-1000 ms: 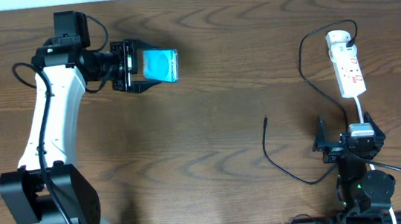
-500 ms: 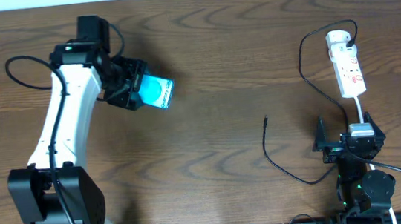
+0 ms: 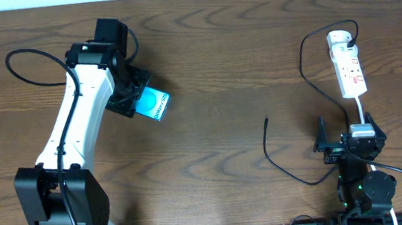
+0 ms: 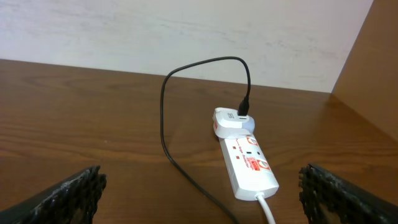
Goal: Plug charger to phone and switch on socket
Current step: 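Lower the held phone toward table center with the left gripper, then raise the right gripper and swing it left toward the phone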
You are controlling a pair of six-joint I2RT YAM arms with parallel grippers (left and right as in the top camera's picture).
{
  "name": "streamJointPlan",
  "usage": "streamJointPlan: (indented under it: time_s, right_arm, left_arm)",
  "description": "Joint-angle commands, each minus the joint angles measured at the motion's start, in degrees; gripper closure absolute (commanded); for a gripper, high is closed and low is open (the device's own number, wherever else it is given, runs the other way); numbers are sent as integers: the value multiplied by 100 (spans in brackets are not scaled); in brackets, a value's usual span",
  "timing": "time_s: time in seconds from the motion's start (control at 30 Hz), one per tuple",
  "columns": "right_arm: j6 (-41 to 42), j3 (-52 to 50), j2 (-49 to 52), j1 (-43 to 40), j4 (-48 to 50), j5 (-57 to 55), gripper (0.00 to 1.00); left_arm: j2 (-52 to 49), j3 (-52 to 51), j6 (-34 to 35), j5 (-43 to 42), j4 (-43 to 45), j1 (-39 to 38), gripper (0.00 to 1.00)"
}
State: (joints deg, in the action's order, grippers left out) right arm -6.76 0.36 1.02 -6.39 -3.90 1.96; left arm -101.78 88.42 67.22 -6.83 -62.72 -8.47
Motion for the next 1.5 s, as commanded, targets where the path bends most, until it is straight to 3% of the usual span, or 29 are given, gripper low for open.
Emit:
streamJointPlan:
  time_s: [0.0,0.57,0.8,0.87,1.13,1.47]
  right_arm:
    - [-61,-4,-15,81,-20,57,1]
    - [-33,-4,-9,83,0,52,1]
    - [1534,46,-4,83,1147,1668,1]
    - [1635,208,26,83,1130,1845,1]
    - [1611,2107,1233,81,-411,1814,1]
    - [1379,5812,4835,83,-3471,3309,1]
  left_arm:
    - [116,-7,-59,396,-87,-2,92]
    - [116,-7,-76,411,-83,-2,93]
    - [116,-7,-79,411,-87,-2,93]
    - [116,-7,-76,411,-83,-2,93]
    - [116,-7,-76,411,-61,-2,93]
    - [116,-7,-76,411,-66,-2,93]
